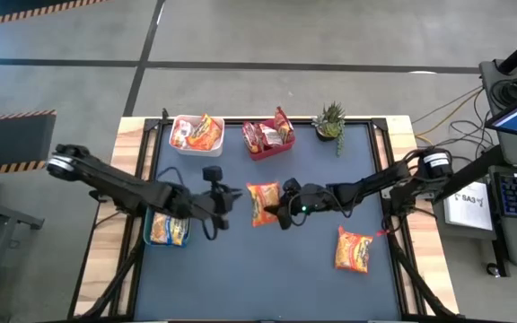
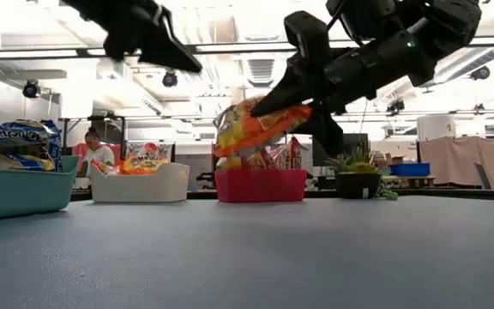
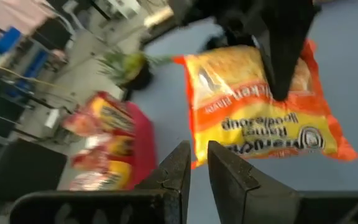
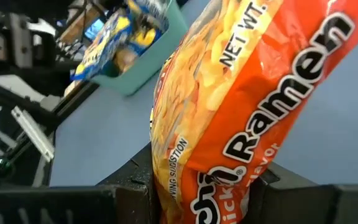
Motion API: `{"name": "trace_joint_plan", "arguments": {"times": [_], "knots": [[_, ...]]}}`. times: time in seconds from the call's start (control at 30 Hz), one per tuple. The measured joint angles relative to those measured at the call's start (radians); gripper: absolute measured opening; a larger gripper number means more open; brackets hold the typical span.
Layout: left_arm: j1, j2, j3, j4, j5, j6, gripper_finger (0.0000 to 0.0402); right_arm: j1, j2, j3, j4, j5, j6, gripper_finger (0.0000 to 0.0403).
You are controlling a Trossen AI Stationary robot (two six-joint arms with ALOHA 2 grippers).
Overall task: Sort Maruchan noodles
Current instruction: Put the orange noodle pack into the white bin
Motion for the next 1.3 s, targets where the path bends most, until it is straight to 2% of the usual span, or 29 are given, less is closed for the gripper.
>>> {"name": "trace_joint_plan", "arguments": {"times": [0.3, 0.4, 0.57, 0.7, 0.9, 1.3], "knots": [[0.126, -0.244, -0.084, 0.003, -0.002, 0.059, 0.0038, -0.098, -0.012, 0.036, -0.02, -0.001, -0.049, 0.0121], [0.18, -0.299, -0.125, 0.021, -0.003, 0.068, 0.0038, -0.126, -0.01, 0.107, -0.075, -0.003, -0.104, 0.0121], [0.273, -0.365, -0.172, 0.034, -0.005, 0.087, 0.0038, -0.193, -0.009, 0.267, -0.3, -0.002, -0.178, 0.0121], [0.344, -0.411, -0.217, 0.042, -0.008, 0.117, 0.0038, -0.253, 0.008, 0.393, -0.408, 0.0, -0.205, 0.0121], [0.418, -0.48, -0.303, 0.144, -0.01, 0.174, 0.0038, -0.338, 0.115, 0.582, -0.506, -0.002, -0.238, 0.0121], [0.432, -0.637, -0.371, 0.145, -0.031, 0.172, 0.0038, -0.416, 0.428, 0.959, -0.506, 0.061, -0.313, 0.0121]]}}
